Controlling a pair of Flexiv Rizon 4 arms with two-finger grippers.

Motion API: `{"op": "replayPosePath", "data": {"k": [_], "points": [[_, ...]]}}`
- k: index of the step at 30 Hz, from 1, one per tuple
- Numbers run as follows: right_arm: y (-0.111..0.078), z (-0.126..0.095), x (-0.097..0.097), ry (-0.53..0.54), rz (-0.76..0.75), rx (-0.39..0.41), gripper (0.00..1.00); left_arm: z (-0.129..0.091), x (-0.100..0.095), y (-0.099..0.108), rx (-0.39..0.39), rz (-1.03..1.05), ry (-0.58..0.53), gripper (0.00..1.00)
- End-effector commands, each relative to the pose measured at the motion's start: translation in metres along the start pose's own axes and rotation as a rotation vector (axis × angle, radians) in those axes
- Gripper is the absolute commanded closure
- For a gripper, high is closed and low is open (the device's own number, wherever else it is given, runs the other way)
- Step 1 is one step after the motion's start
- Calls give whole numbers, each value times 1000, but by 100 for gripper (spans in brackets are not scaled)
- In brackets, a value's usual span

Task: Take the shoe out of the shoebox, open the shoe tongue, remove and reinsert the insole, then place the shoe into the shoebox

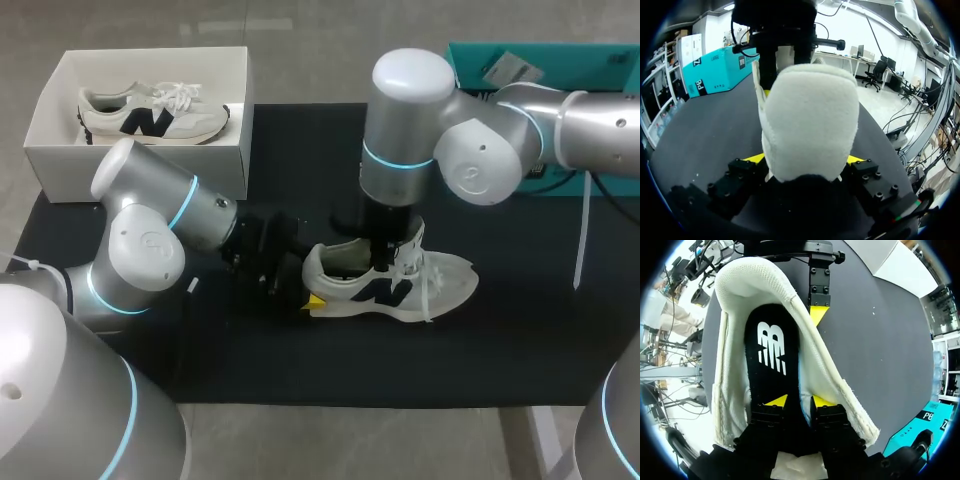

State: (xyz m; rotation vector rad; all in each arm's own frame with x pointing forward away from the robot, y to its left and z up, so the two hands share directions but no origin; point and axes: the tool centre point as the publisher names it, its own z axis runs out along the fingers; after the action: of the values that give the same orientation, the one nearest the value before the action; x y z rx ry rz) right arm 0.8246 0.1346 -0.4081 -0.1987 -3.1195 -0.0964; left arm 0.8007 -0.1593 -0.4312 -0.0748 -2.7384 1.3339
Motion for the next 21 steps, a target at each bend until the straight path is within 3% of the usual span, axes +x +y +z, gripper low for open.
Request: {"op": "replayPosePath", "data": {"k": [1,10,17,18,19,21], "points": [[-3,2,-5,11,-2,0,71,2,1,3,-3,1,3,100],[-4,25,1,120,-5,1,58,2,1,3,-3,1,3,100],[-9,42,7,159,18,10,58,2,1,3,-3,1,3,100],[-9,44,8,166,22,11,60,2,1,3,-3,1,3,100],[-10,47,10,173,27,12,68,2,1,3,-3,1,3,100],[-11,49,11,180,40,13,97,2,1,3,-3,1,3,100]]}}
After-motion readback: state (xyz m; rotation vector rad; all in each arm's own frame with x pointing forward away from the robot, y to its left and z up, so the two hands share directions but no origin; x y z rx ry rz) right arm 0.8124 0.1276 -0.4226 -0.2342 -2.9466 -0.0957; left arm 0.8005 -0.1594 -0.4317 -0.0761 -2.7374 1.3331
